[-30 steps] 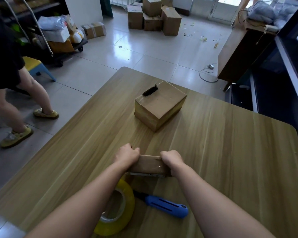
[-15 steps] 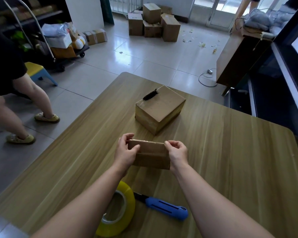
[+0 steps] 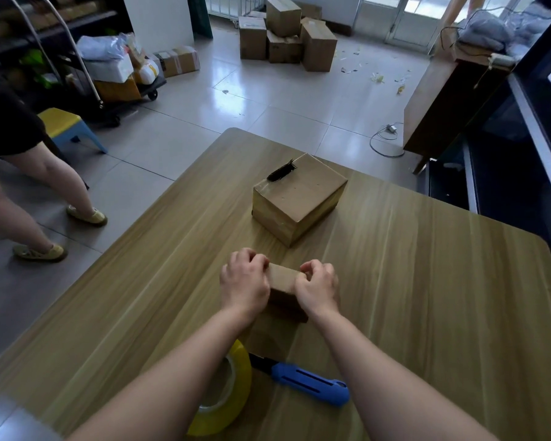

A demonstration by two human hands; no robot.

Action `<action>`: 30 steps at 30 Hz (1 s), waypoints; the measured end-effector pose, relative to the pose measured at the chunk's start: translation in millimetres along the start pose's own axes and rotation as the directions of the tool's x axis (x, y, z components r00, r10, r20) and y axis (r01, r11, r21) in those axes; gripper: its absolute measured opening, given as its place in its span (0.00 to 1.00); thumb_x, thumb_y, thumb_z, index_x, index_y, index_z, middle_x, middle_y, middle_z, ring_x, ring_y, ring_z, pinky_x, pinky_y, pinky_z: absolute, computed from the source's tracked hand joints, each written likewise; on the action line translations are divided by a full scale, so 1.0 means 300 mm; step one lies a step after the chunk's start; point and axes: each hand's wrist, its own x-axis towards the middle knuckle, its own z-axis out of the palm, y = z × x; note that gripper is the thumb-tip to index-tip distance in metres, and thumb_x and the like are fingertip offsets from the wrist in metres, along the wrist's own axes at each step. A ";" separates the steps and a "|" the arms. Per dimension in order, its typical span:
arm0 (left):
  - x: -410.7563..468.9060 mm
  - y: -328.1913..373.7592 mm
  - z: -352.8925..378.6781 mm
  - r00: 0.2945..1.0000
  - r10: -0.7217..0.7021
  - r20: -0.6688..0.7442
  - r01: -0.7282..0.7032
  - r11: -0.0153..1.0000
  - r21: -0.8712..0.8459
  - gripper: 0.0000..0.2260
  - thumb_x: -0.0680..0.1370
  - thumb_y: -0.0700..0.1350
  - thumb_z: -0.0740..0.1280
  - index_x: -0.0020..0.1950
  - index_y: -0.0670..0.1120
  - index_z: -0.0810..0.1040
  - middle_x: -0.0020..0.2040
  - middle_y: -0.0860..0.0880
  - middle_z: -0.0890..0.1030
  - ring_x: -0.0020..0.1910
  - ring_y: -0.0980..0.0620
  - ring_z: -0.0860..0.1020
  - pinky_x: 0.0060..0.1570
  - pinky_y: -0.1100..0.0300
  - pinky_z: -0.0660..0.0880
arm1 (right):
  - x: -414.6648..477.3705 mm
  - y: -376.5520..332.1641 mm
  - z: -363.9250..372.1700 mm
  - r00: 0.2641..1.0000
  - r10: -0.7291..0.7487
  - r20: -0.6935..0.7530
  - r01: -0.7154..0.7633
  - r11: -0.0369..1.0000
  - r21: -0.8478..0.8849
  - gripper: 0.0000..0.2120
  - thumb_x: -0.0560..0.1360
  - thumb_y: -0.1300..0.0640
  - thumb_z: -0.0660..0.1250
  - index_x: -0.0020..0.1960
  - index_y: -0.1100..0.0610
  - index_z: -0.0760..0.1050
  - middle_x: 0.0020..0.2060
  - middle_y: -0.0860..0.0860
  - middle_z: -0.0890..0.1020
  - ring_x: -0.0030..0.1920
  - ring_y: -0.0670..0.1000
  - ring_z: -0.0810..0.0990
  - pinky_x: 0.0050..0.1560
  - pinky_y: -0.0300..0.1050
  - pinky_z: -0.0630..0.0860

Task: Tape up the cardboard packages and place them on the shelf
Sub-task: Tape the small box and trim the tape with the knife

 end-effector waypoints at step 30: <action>0.015 -0.056 0.068 0.972 0.157 0.174 -0.207 0.922 0.328 0.20 0.81 0.60 0.47 0.59 0.52 0.72 0.57 0.48 0.72 0.60 0.48 0.67 0.59 0.49 0.59 | 0.003 0.040 0.057 0.971 -0.238 0.010 0.220 0.879 -0.422 0.31 0.79 0.40 0.38 0.51 0.54 0.76 0.50 0.53 0.81 0.54 0.56 0.75 0.55 0.52 0.65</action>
